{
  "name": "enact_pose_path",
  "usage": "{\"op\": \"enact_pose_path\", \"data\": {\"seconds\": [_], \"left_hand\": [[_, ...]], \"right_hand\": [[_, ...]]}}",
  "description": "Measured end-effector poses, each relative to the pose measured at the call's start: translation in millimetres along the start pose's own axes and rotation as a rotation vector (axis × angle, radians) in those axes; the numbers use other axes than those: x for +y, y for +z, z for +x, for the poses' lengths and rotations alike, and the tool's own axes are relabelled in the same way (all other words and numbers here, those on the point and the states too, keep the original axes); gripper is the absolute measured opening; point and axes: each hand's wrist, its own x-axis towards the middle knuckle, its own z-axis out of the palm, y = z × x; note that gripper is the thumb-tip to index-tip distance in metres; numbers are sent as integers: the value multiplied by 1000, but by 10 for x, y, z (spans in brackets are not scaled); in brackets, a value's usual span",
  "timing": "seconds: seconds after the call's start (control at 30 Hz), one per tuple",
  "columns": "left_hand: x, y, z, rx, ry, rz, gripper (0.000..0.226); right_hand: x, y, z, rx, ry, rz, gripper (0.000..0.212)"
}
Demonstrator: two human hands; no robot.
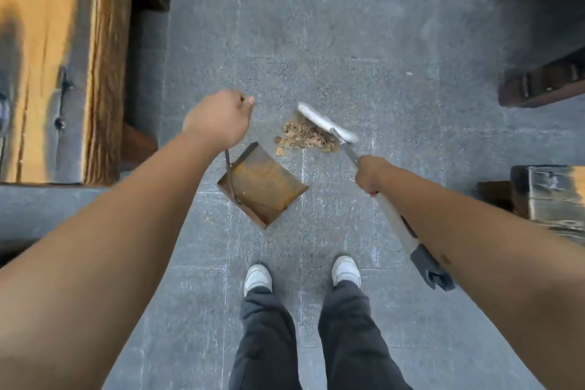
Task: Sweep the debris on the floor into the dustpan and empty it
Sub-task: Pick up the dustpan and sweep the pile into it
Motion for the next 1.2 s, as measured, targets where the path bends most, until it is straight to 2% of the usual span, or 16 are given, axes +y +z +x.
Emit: {"op": "enact_pose_path", "data": {"seconds": [0.13,0.17,0.3,0.5,0.73,0.9,1.2], "left_hand": [[-69,90,328,41,14,-462,26],[-103,133,350,69,14,-493,26],[-197,294,289,194,71,-518,39],[-233,556,-106,291,180,-582,32],[-381,675,-246,396,128,-606,31],[-296,881,-389,426,174,-557,31],[-226,1018,-523,425,223,-493,32]], "right_hand": [[-88,42,314,90,37,43,32],[-126,74,374,109,33,44,33],[-296,287,495,119,-6,22,46],[-407,641,429,124,-60,-16,58],[-265,1204,198,102,-90,-2,36],[-221,1638,128,163,-162,-27,37],[-46,2068,-159,77,-226,-3,32]]}}
